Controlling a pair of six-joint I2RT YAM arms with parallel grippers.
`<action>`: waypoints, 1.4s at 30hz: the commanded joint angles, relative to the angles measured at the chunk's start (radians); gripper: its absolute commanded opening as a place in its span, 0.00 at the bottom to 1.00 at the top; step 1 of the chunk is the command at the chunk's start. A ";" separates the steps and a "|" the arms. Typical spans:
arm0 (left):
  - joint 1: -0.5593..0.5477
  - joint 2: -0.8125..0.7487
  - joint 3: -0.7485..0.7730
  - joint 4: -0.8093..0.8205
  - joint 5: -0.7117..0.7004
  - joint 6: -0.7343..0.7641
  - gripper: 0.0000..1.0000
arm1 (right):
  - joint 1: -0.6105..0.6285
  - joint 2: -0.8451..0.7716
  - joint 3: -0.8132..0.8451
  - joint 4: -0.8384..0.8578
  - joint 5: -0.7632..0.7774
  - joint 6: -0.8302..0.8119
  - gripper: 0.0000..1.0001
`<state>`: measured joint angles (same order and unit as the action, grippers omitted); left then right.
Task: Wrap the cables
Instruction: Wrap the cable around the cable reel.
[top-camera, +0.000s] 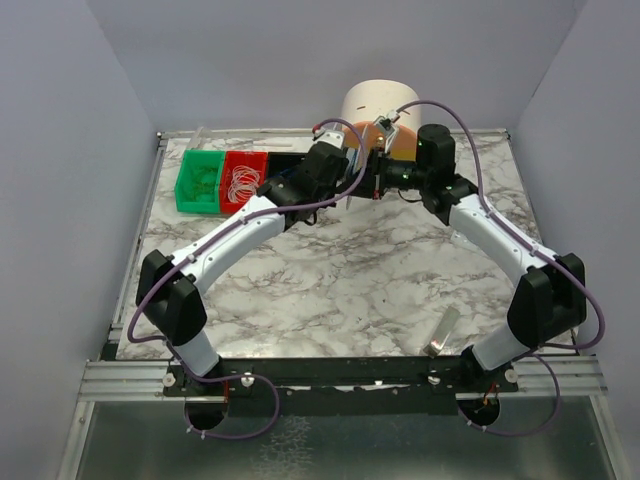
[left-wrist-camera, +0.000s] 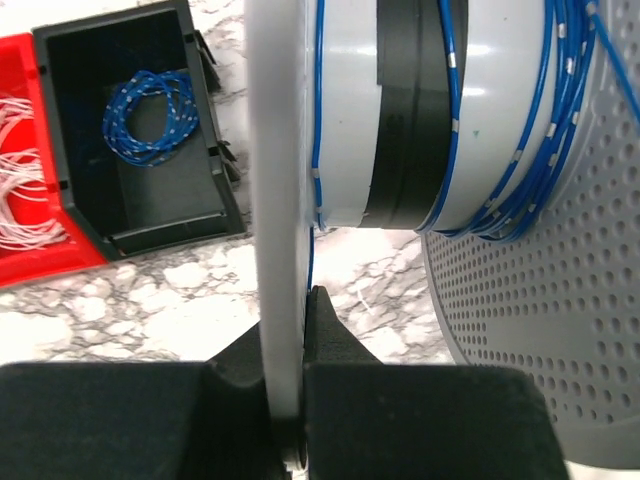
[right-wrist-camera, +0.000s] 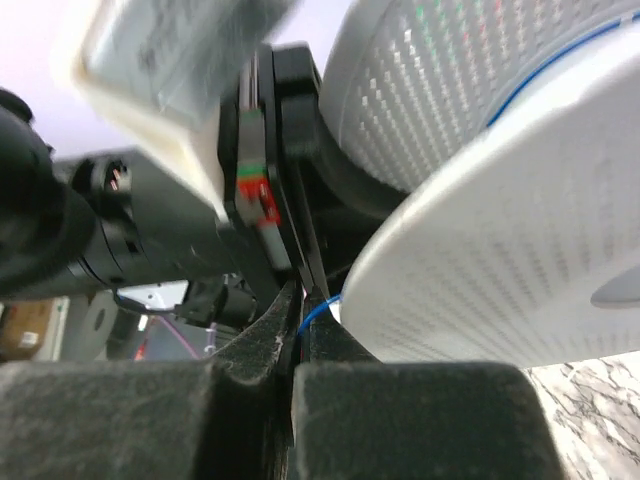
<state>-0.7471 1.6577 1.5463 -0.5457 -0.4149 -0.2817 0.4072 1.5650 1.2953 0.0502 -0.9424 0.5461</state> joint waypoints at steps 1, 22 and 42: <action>0.075 -0.006 0.061 0.051 0.186 -0.136 0.00 | 0.051 -0.057 -0.042 -0.082 0.093 -0.150 0.00; 0.187 -0.058 -0.034 0.182 0.599 -0.191 0.00 | 0.137 -0.072 -0.214 -0.113 0.252 -0.449 0.00; 0.256 -0.122 -0.236 0.344 0.876 -0.171 0.00 | 0.134 -0.111 -0.015 -0.918 0.035 -1.059 0.55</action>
<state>-0.4957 1.5459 1.3258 -0.3122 0.3458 -0.4477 0.5358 1.4353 1.1687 -0.4854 -0.7506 -0.2626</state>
